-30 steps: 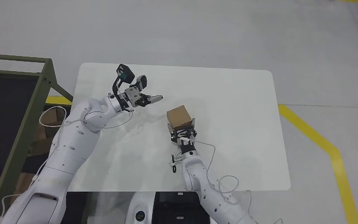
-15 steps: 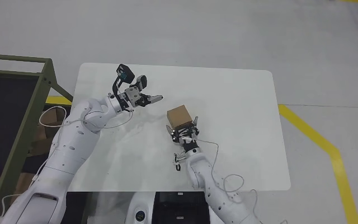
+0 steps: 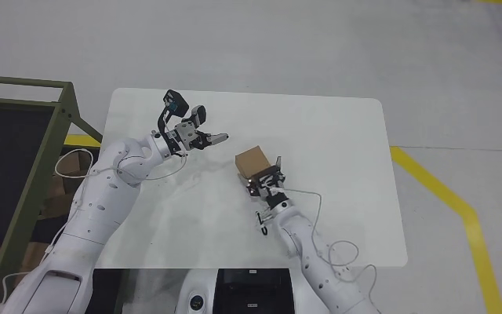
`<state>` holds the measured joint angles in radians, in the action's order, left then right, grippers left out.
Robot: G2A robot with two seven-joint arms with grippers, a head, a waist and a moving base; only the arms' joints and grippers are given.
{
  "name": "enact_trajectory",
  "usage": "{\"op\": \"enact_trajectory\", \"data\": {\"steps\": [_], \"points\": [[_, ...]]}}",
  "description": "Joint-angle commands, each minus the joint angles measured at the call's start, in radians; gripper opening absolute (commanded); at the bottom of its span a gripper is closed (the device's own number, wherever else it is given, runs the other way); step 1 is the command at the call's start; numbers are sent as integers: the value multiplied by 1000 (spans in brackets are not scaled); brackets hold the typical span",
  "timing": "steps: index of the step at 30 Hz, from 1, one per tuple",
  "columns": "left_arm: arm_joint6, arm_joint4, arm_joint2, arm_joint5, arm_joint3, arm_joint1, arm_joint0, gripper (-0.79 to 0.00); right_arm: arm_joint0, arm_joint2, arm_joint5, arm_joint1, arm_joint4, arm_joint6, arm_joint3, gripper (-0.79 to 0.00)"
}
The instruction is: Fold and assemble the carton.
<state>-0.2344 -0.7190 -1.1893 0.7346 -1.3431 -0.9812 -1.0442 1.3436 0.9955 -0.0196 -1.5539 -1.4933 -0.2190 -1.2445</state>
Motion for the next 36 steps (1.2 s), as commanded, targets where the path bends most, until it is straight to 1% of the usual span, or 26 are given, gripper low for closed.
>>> {"op": "enact_trajectory", "data": {"steps": [1, 7, 12, 16, 22, 29, 30, 31, 34, 36], "points": [[0, 0, 0, 0, 0, 0, 0, 0, -11, 3, -35, 3, -1, -2, 9, 0], [0, 0, 0, 0, 0, 0, 0, 0, -58, 13, -163, 15, -27, 1, 50, 0], [0, 0, 0, 0, 0, 0, 0, 0, -81, 26, -223, 24, -27, -21, 74, 0], [0, 0, 0, 0, 0, 0, 0, 0, -91, 34, -239, 28, -26, -36, 85, 0], [0, 0, 0, 0, 0, 0, 0, 0, -119, 31, -300, 35, -38, -35, 106, 0], [0, 0, 0, 0, 0, 0, 0, 0, -131, 13, -271, 32, -28, -25, 121, 0], [0, 0, 0, 0, 0, 0, 0, 0, -132, 11, -268, 31, -24, -26, 123, -25], [0, 0, 0, 0, 0, 0, 0, 0, -132, 9, -263, 30, -18, -28, 126, -77], [0, 0, 0, 0, 0, 0, 0, 0, -134, 4, -234, 28, -11, -22, 136, -114], [0, 0, 0, 0, 0, 0, 0, 0, -134, -1, -212, 25, -5, -19, 137, -179]]}}
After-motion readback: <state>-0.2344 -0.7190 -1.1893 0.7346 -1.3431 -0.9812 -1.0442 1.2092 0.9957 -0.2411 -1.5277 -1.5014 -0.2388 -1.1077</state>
